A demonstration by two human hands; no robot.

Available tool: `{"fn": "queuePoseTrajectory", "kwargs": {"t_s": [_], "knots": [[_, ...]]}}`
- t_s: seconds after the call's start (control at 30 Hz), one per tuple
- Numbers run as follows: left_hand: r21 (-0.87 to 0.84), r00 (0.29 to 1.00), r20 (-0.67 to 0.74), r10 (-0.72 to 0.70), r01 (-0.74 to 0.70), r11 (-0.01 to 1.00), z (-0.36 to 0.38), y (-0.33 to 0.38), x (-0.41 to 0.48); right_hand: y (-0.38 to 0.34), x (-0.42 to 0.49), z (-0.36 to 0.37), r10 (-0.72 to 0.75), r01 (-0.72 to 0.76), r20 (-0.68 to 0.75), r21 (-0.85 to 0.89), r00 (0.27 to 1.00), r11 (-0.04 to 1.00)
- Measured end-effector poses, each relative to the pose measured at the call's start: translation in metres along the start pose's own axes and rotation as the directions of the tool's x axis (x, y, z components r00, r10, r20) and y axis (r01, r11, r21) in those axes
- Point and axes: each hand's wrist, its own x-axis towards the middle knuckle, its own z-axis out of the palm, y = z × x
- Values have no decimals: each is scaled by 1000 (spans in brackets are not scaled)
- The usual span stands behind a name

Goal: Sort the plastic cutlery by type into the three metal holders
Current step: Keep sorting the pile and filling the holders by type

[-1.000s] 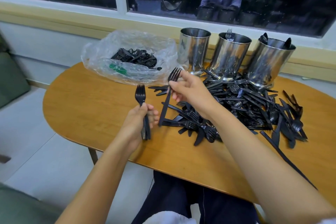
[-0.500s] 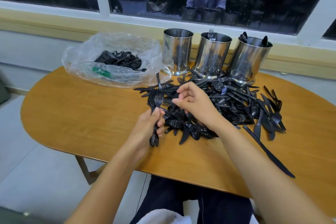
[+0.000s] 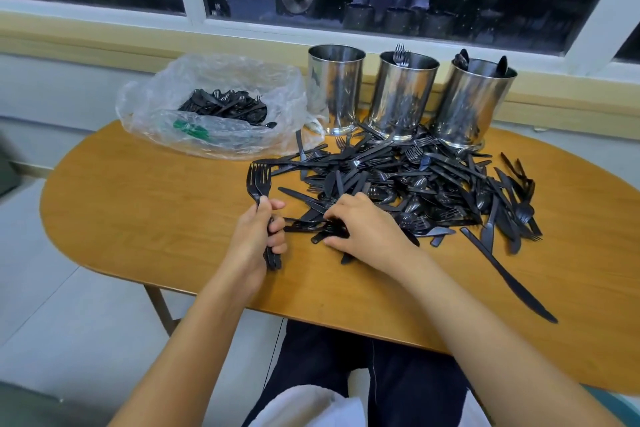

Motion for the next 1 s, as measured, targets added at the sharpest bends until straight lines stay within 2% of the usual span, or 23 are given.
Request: {"fn": "queuePoseTrajectory", "kwargs": {"t_s": [0.07,0.13,0.23,0.3,0.4,0.47,0.57,0.67,0.8,0.93,1.0], "knots": [[-9,1000,-10,2,-2,1000,-6,3,-1,-3,4,3,-19,14,-48,-107,999,994],[-14,1000,-23,2,-3,1000,-11,5,0,-2,8,2,-3,-7,-86,-109,996,994],[-38,999,-42,3,-4,999,-15,8,2,2,12,-7,62,-63,-158,1,985,998],[-43,999,-48,14,-16,999,-17,10,4,10,15,-18,116,-87,-216,139,969,986],[-33,999,-41,35,-37,999,-18,15,6,21,14,-42,118,-44,-225,309,967,950],[5,999,6,40,-40,999,-15,16,4,23,11,-58,60,11,-193,350,979,937],[111,987,161,2,-20,994,1,14,-3,12,8,-70,14,59,-148,478,989,876],[269,953,300,-49,-35,962,20,8,-11,2,10,-68,-6,112,-198,528,980,842],[352,927,376,-15,-128,927,28,-2,-16,0,14,-60,27,117,-248,547,968,829],[313,942,334,10,-122,942,22,-1,-13,5,15,-48,126,106,-297,654,946,749],[297,967,255,22,-100,950,16,2,-11,12,16,-41,209,34,-302,636,930,771]]}}
